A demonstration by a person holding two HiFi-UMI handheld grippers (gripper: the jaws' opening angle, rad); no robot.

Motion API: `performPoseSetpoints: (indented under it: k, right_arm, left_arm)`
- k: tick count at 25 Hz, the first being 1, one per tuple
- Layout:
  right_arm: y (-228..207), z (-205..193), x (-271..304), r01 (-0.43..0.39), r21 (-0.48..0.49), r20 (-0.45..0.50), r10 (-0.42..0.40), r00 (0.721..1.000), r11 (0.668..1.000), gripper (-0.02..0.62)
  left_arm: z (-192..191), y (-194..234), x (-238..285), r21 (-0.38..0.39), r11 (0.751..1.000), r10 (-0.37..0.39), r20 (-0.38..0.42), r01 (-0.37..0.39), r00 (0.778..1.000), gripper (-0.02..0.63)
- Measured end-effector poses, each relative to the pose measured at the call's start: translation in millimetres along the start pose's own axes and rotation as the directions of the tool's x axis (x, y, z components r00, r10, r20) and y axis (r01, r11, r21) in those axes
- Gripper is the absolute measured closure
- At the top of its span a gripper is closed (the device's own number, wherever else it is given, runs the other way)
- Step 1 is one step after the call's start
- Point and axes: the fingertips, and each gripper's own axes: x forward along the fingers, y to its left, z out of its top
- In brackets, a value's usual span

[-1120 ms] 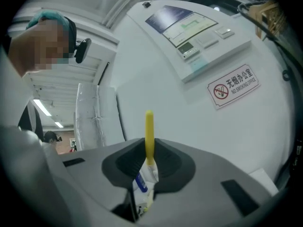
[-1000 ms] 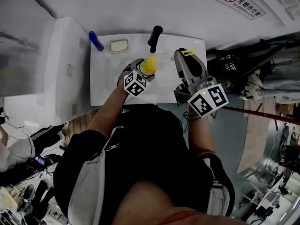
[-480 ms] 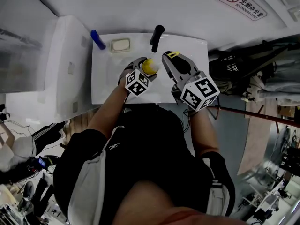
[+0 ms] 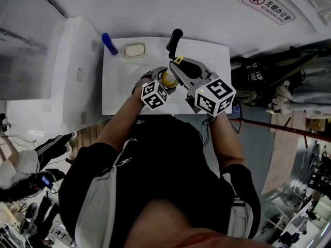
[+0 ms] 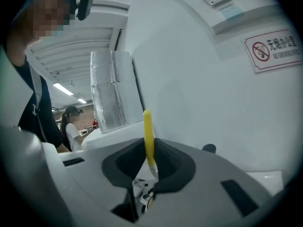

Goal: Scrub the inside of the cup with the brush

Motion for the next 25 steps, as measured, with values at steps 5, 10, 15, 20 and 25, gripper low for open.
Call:
performPoseSetpoints:
  k: [5, 10, 15, 20, 25]
  right_arm:
    - [2, 2, 25, -0.01, -0.102, -0.008, 0.009, 1.0, 0.995, 0.54]
    - [-20, -2, 42, 0.033, -0.152, -0.02, -0.036, 0.999, 0.988, 0.537]
    - [-65, -8, 32, 0.111, -0.075, -0.042, -0.114, 0.993, 0.991, 0.528]
    - [-105, -11, 1, 0.126, 0.189, -0.022, -0.125, 0.992, 0.974, 0.532]
    - [-121, -17, -34, 0.103, 0.347, 0.009, -0.113, 0.994, 0.932, 0.537]
  left_arm:
    - [5, -16, -5, 0.054, 0.997, -0.063, 0.02, 0.062, 0.998, 0.216]
    - [12, -35, -11, 0.075, 0.988, -0.138, 0.071, 0.133, 0.988, 0.216]
    - [10, -35, -20, 0.052, 0.986, -0.162, 0.119, 0.157, 0.98, 0.216]
    - [15, -27, -28, -0.024, 0.984, -0.166, 0.188, 0.174, 0.968, 0.216]
    - [12, -13, -31, -0.113, 0.975, -0.162, 0.23, 0.191, 0.96, 0.216]
